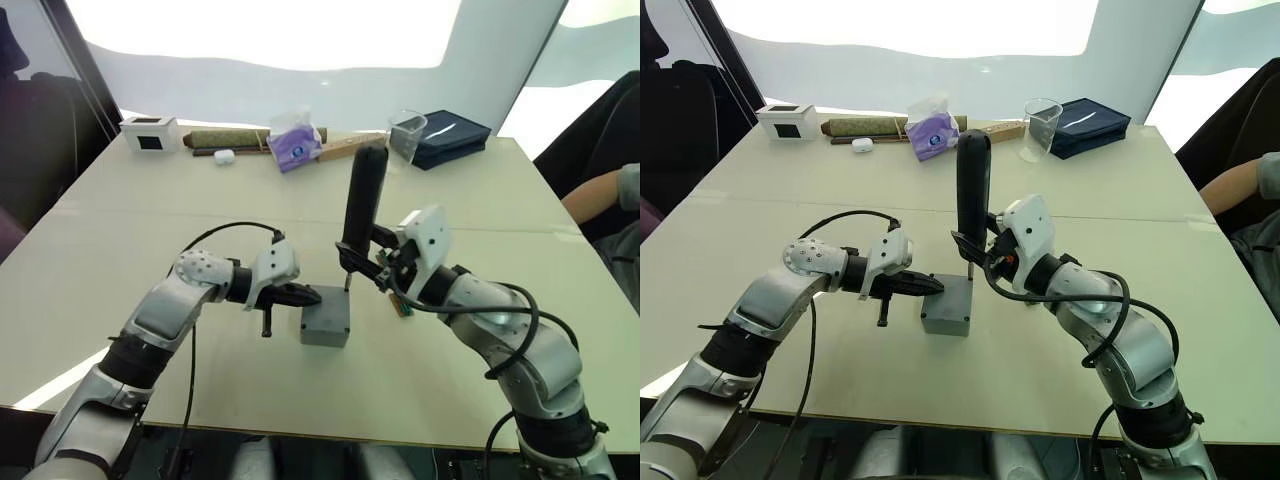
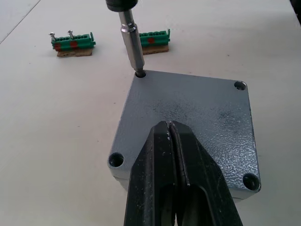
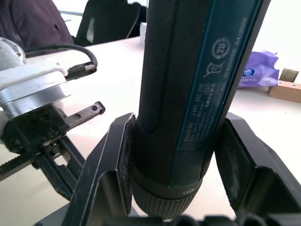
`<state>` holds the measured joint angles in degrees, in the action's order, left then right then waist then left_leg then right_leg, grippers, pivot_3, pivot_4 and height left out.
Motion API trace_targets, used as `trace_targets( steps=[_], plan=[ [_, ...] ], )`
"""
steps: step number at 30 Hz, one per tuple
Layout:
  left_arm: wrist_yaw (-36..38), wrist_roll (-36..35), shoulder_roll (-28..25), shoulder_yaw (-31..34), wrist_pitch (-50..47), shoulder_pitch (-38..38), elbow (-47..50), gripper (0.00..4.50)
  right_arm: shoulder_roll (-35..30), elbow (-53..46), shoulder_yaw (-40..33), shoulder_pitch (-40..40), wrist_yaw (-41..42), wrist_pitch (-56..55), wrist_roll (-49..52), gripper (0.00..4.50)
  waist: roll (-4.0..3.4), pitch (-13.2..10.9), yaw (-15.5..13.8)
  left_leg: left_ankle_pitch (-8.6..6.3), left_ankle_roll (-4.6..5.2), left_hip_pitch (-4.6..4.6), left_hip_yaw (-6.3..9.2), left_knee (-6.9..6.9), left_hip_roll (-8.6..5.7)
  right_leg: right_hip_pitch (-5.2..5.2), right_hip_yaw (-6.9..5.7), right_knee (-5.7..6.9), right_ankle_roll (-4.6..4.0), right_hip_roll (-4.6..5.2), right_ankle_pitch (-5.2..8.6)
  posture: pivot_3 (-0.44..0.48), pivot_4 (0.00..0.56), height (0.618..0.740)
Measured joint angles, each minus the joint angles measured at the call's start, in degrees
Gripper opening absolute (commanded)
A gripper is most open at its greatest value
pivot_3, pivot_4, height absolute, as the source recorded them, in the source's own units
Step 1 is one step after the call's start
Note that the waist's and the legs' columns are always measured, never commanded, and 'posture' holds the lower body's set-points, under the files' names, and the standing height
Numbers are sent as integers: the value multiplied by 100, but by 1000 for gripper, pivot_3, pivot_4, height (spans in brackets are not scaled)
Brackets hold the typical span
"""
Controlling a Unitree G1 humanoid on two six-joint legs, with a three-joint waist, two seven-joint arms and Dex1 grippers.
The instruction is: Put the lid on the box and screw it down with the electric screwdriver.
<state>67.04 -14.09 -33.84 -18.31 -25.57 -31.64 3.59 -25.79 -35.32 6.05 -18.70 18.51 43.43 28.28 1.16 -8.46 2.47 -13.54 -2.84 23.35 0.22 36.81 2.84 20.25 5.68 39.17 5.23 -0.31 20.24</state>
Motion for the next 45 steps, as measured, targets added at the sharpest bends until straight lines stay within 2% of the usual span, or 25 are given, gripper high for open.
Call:
trace_targets(
  steps=[22,25,28,33,36,39,41,45],
  plan=[
    [-9,9,9,-15,-173,34,148,0,178,-75,-147,128,-120,128,179,1847,32,28,1,-2,3,-10,1,-56,5,-1,8,-32,-18,10,10,0,150,740],
    [-8,-15,19,-13,-236,12,161,0,73,-185,-332,131,62,247,431,1847,27,24,-1,-2,3,-4,1,-62,5,3,7,-42,-10,10,5,0,150,740],
    [-2,-112,32,27,-360,-15,161,0,-74,-164,-842,-164,146,764,1026,1847,17,2,1,-2,3,4,0,-64,5,12,6,-49,-7,10,3,0,150,740],
    [-103,-616,313,384,-995,-105,46,0,-690,616,-2270,-1554,-310,2027,2734,1847,-39,-140,-13,2,-1,42,-4,-57,0,46,1,-48,-2,15,-1,0,150,740],
    [-468,-926,625,758,-1414,-338,-115,0,-1532,1246,-2946,-2315,-583,2921,4079,1847,-36,-151,-50,3,-1,130,10,-55,2,128,-16,-43,-1,10,-2,0,150,740],
    [-816,-974,813,993,-1302,-489,40,0,-2199,1748,-2967,-2287,-751,3658,4390,1847,-39,-150,-67,-3,10,159,7,-68,2,148,-12,-69,-4,9,0,0,150,740],
    [-536,-1278,627,1040,-1464,-526,238,0,-2760,2148,-2915,-1959,-774,4275,4375,1847,-41,-149,-122,2,2,214,-2,-65,4,210,-10,-65,-4,10,0,0,150,740],
    [-48,-1393,153,929,-1555,-567,406,0,-3193,2973,-2786,-1294,-877,4867,4320,1847,-58,-160,-158,3,0,217,-21,-60,-1,227,4,-52,-3,13,0,0,150,740]
  ],
)
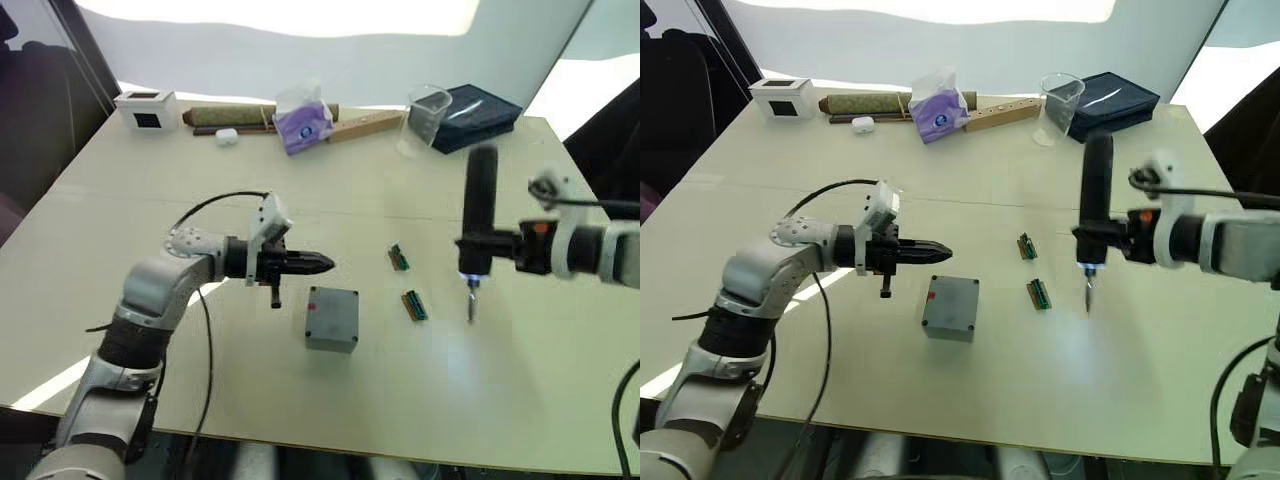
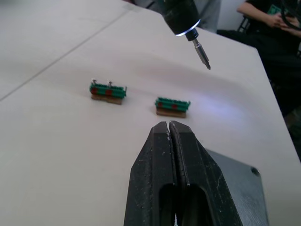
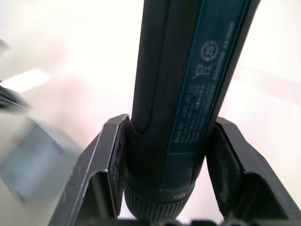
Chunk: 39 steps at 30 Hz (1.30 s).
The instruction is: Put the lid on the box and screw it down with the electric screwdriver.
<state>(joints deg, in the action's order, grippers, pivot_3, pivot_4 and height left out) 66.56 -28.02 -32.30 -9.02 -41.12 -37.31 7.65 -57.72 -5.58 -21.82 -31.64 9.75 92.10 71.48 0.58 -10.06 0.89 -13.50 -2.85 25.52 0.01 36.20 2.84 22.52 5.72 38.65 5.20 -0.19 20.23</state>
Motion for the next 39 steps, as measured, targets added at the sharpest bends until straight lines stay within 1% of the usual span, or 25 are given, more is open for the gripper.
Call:
trace_targets(
  steps=[3,5,7,13,17,19,20,22,24,27,30,32,34,37,38,39],
  plan=[
    [275,102,-219,-316,144,-26,231,0,-352,282,221,399,94,1,-80,1847,-9,-6,-9,5,-8,-7,-1,11,-8,-3,2,16,2,-3,-1,0,150,740],
    [437,269,-377,-577,333,-26,366,0,-613,320,443,629,327,-19,-302,1847,-9,-6,-5,5,-8,-14,-2,28,-9,-11,2,31,2,-8,-1,0,150,740],
    [503,383,-409,-719,472,-23,429,0,-847,315,810,836,659,-74,-646,1847,-10,-7,1,5,-7,-15,-2,48,-8,-12,2,49,2,-13,-1,0,150,740],
    [406,559,-323,-826,690,-20,430,0,-925,645,1492,809,1456,-447,-1471,1847,-20,-13,64,2,-1,-14,-2,79,-4,-15,8,62,7,-19,-3,0,150,740],
    [349,608,-324,-826,690,23,438,0,-925,735,1642,757,1795,-547,-1808,1847,-20,-13,32,-2,5,-13,1,79,-4,-15,7,62,7,-19,-3,0,150,740],
    [323,626,-342,-825,690,68,436,0,-939,723,1739,778,1968,-679,-2017,2832,-20,-13,15,-2,5,-12,2,81,-4,-15,6,62,7,-19,-3,0,150,740],
    [321,630,-351,-825,690,69,436,0,-947,692,1788,789,2020,-765,-2102,2959,-19,-13,13,-2,5,-12,2,82,-4,-16,6,62,7,-19,-3,0,150,740],
    [319,636,-370,-821,695,68,434,0,-957,679,1855,792,2144,-937,-2326,3782,-20,-13,10,-2,5,-13,1,87,-5,-19,6,62,9,-17,-4,0,150,740],
    [316,655,-388,-816,718,68,408,0,-972,683,1862,780,2252,-1071,-2524,4446,-20,-13,5,-2,5,-12,1,90,-6,-21,6,62,12,-16,-6,0,150,740],
    [307,664,-518,-696,780,33,159,0,-1058,627,1834,587,2499,-1327,-2694,4446,-28,-18,17,-2,5,-13,0,90,-6,-16,7,69,12,-16,-6,0,150,740],
    [237,588,-629,-300,687,-205,-200,0,-1292,301,1592,164,2827,-1615,-2743,4446,-46,-31,33,-2,5,-14,1,88,-4,-10,6,77,11,-21,-6,0,150,740],
    [195,561,-736,-64,669,-357,-385,0,-1336,4,1356,-74,2964,-1796,-2749,4446,-45,-30,29,-2,5,-14,6,87,-2,-11,3,76,11,-24,-5,0,150,740],
    [189,581,-838,73,697,-376,-539,0,-1344,-411,1225,-34,3138,-2122,-2766,4446,-45,-30,18,-3,6,-13,10,86,-2,-14,-2,73,10,-23,-5,0,150,740],
    [96,902,-1003,48,1030,-123,-648,0,-1188,-1676,1155,737,3600,-2879,-2760,4446,-44,-28,-1,-3,7,-12,16,84,-2,-21,-5,67,11,-20,-5,0,150,740],
    [34,1050,-1026,-13,1086,52,-664,0,-977,-2400,1301,1142,3744,-3119,-2680,4446,-41,-27,-8,-3,7,-11,23,86,-1,-23,-10,68,10,-21,-5,0,150,740],
    [14,1117,-1010,-137,1100,209,-656,0,-723,-2949,1622,1445,3795,-3251,-2606,4446,-42,-28,-17,-3,7,-4,26,92,-1,-19,-12,72,11,-18,-5,0,150,740]
  ],
)
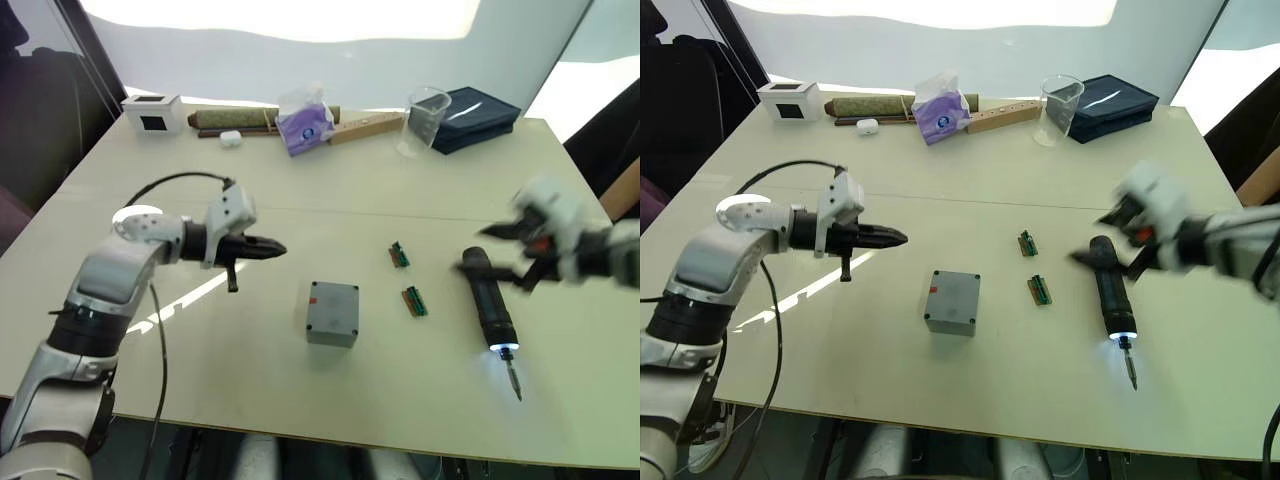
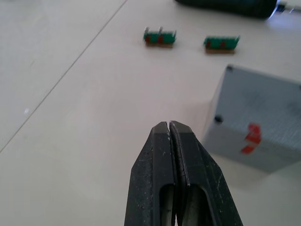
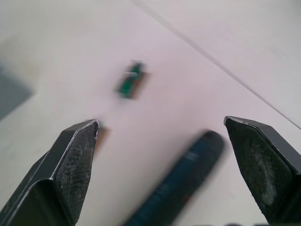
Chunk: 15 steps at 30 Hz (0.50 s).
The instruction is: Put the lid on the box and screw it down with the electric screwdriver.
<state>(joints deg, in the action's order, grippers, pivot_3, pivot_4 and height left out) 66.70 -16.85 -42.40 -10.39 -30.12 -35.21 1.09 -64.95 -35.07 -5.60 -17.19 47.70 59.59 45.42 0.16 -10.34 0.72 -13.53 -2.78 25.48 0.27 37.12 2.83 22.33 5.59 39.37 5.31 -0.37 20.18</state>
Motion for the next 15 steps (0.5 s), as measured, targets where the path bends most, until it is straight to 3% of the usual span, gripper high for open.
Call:
trace_targets(
  steps=[4,8,15],
  plan=[
    [-24,89,101,-286,-23,358,183,0,601,-671,781,353,-248,-209,-168,4446,5,-4,10,5,-8,0,-5,29,-4,-12,4,5,15,10,-9,0,150,740],
    [-76,170,219,-443,-21,424,357,0,1075,-619,1326,263,-619,-318,-621,4446,11,0,30,6,-10,-16,-6,32,-7,-28,5,6,21,6,-13,0,150,740],
    [-271,421,894,-694,142,329,-13,0,1820,-435,1837,6,-854,-61,-786,4446,13,0,8,7,-12,-9,2,30,-7,-16,2,17,20,0,-13,0,150,740]
  ],
)
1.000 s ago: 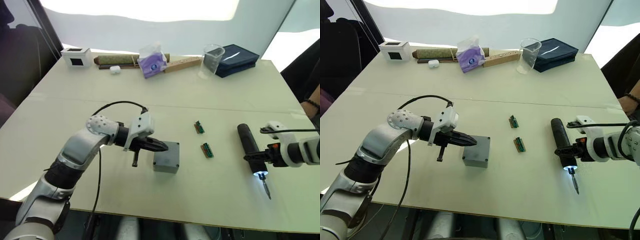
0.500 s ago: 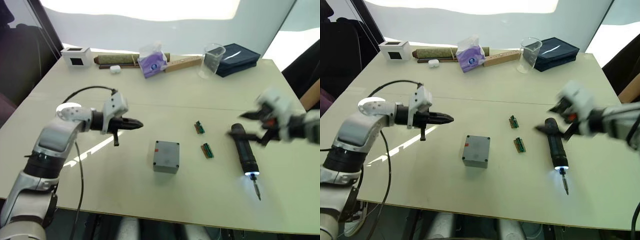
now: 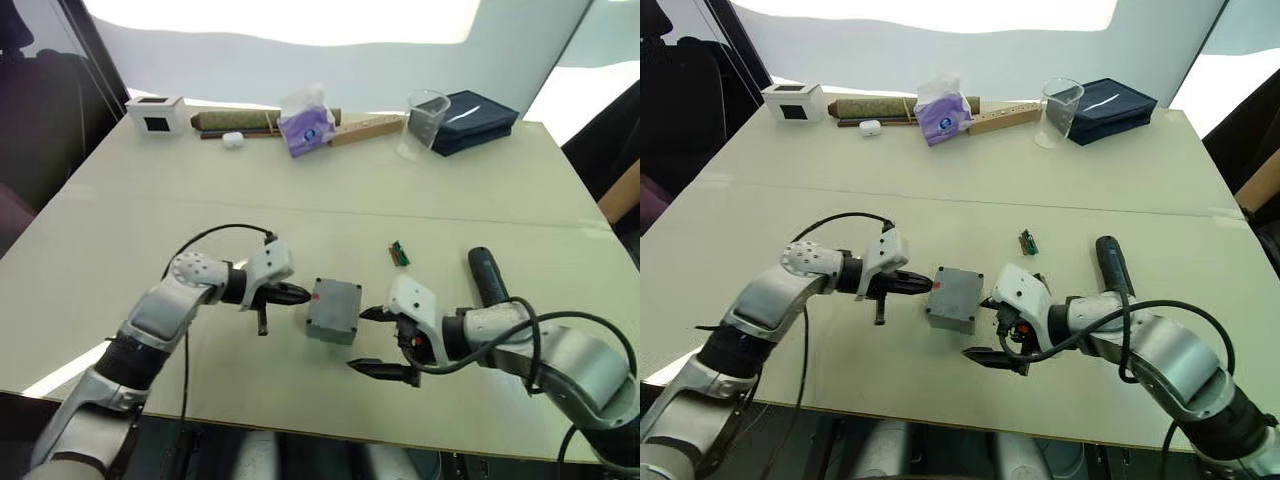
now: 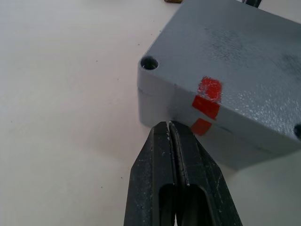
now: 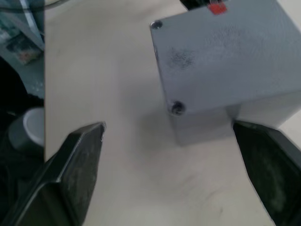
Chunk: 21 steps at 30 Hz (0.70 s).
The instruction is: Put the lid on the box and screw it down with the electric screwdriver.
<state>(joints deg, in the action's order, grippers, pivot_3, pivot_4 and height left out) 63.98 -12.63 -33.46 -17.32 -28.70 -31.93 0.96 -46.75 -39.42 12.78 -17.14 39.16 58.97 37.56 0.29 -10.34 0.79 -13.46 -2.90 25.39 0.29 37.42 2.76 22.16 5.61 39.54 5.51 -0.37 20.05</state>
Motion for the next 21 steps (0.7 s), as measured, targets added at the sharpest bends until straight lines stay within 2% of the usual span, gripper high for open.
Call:
trace_targets(
  steps=[5,9,12,15,18,21],
  plan=[
    [-22,221,259,-22,440,-342,-486,0,504,-102,-84,-28,-163,482,507,4446,-1,2,2,1,-2,-3,-1,4,-1,-5,0,4,0,1,0,0,150,740],
    [18,348,259,-57,666,-428,-760,0,387,-313,-305,-28,-288,647,647,4446,-1,2,20,1,-1,-3,-1,2,-1,-2,1,4,0,1,-1,0,150,740],
    [68,440,72,-52,704,-426,-836,0,136,-329,-600,23,-287,676,654,4446,-1,2,19,1,-1,-3,-1,1,-1,-2,0,4,0,0,0,0,150,740],
    [256,448,-391,14,656,-119,-593,0,-224,-260,-720,37,-215,472,442,4446,-1,2,57,1,-1,-6,-6,-2,1,1,5,3,0,1,0,0,150,740],
    [499,188,-858,135,280,579,155,0,-204,299,-473,-61,-198,-37,-127,4446,0,4,124,1,-2,-7,-2,-3,5,-2,2,5,-1,2,0,0,150,740],
    [631,-62,-1022,133,-124,938,755,0,-80,539,-66,-121,-94,-381,-475,4446,0,4,121,1,-2,-6,-3,-1,3,-2,2,7,-1,5,0,0,150,740]
  ],
)
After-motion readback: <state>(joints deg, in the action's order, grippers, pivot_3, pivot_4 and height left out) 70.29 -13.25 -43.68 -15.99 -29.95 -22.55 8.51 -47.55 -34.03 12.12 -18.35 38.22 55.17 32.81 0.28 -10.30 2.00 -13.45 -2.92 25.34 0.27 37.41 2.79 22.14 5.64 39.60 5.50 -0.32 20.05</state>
